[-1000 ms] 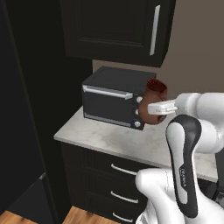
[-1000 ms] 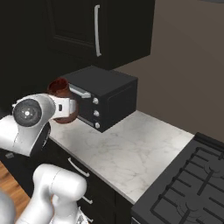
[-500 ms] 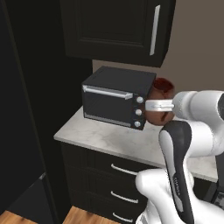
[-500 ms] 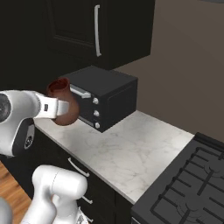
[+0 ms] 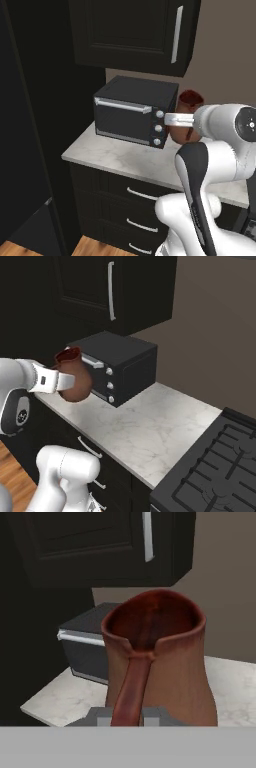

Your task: Move the baguette and radish from the top shelf to the second highest shelf to make space. Then, place the pitcher from the counter on the cleared top shelf.

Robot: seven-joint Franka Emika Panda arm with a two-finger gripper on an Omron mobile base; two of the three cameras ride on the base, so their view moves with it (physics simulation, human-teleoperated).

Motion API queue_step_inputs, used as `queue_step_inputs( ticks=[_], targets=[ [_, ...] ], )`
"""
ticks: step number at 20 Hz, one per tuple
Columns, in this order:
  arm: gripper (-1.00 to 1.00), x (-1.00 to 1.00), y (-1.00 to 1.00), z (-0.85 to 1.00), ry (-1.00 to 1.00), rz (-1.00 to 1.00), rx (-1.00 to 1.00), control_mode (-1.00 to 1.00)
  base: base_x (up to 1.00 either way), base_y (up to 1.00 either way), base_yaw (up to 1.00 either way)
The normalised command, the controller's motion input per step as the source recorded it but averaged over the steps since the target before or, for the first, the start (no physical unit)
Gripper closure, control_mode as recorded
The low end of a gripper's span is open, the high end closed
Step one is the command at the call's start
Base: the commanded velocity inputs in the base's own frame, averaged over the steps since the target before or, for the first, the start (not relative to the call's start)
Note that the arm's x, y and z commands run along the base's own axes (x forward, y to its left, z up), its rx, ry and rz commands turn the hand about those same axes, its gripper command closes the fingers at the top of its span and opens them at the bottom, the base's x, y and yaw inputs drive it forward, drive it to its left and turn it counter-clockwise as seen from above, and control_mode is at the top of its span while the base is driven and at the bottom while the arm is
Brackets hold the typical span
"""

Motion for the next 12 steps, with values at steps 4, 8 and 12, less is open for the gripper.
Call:
queue_step_inputs(
  ticks=[4, 8, 12],
  targets=[
    [1.0, 0.0, -0.33, 0.0, 0.0, 0.0, 0.0, -1.0, 0.0, 0.0, 0.0],
    [1.0, 0.0, -0.33, 0.0, 0.0, 0.02, 0.01, -1.0, 0.0, 0.0, 0.0],
    [1.0, 0.0, -0.03, 0.0, 0.0, 0.05, 0.0, -1.0, 0.0, 0.0, 0.0]
  ],
)
